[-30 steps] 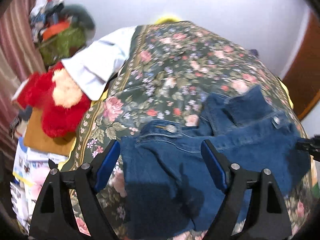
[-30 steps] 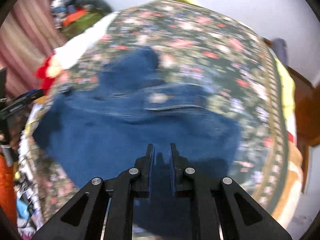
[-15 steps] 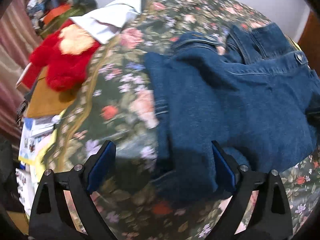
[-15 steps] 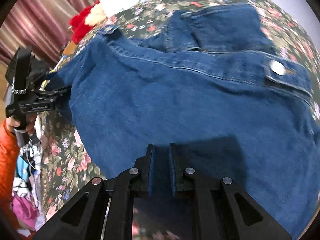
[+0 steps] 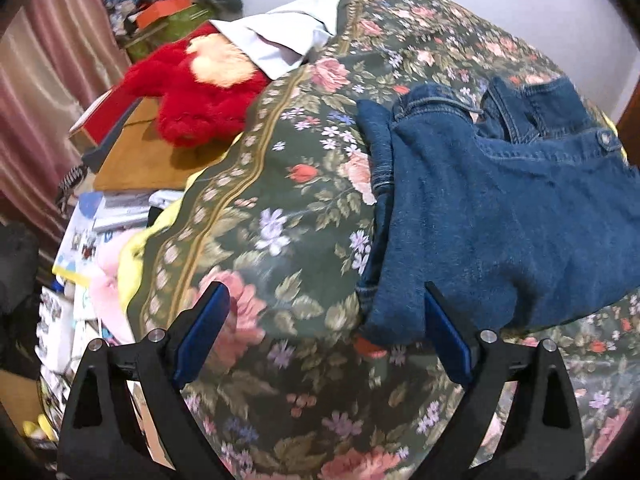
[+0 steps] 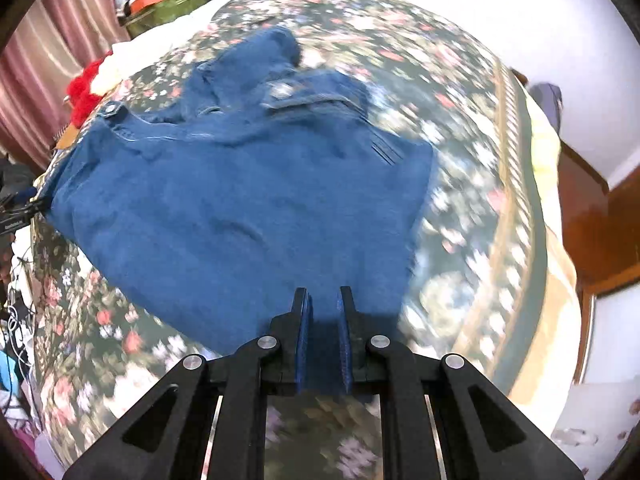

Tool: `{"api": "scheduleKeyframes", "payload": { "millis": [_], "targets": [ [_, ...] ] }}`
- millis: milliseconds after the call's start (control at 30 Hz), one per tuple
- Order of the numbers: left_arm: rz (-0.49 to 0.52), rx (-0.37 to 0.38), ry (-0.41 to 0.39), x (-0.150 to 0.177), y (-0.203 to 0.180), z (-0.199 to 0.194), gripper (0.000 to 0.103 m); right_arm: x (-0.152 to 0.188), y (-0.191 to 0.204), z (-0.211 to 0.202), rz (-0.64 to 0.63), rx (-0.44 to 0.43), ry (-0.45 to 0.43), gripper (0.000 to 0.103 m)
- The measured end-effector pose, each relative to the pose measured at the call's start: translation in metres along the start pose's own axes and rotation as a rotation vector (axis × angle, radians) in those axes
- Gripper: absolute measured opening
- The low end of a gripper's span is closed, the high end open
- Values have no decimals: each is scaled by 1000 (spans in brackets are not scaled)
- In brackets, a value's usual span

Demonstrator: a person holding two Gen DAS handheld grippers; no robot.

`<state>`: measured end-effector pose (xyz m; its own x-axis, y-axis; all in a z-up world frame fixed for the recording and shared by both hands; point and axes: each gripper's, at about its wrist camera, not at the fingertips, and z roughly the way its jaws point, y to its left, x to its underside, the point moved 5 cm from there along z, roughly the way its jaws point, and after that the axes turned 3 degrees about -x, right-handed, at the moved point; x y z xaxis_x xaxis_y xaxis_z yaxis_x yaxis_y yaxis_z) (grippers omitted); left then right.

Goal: Fold large clothes

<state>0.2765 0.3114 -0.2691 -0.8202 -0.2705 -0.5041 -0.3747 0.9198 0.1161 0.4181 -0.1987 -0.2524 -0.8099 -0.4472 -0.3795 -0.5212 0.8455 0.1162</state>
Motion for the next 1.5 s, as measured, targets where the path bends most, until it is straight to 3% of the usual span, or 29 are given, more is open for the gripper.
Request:
{"api": "scheduleKeyframes", "payload": {
  "millis": [133,200,300,500,600,700,833,900,967,1133,1200,1367,1500],
  "targets": [
    [-73,-2,-39,2,8,-25,95,7,-12,-12,72,-30,-8,10],
    [-120,23,-63,3,11,-39,95,5,-11,-20,71,57,-19,10],
    [-204,126,-59,9,6,-51,95,1,-1,-29,40,83,-54,10],
    [-378,387,27,29,-33,-32,95,-21,44,-43,-8,-31,-123,10],
    [-451,491,88,34,-53,-8,94,-31,71,-32,-44,-82,-111,10],
    [-539,560,100,31,-59,12,92,-39,94,-3,-90,-99,-59,10],
    [-594,558,75,18,-54,38,83,-33,101,44,-87,-112,57,10],
    [-607,556,58,10,-51,51,71,-29,102,50,-93,-119,39,10],
    [-605,546,24,1,-49,62,68,-28,102,49,-107,-134,32,10],
    [-559,418,-11,-22,-54,71,50,-29,88,53,-30,-235,51,10],
    [-529,380,-27,-29,-54,66,38,-32,83,54,21,-274,79,10],
    [-465,359,-136,-46,-45,24,22,-50,100,41,67,-311,105,10],
    [-374,310,-242,-58,-47,-23,22,-72,149,27,-17,-376,58,10]
  ]
}}
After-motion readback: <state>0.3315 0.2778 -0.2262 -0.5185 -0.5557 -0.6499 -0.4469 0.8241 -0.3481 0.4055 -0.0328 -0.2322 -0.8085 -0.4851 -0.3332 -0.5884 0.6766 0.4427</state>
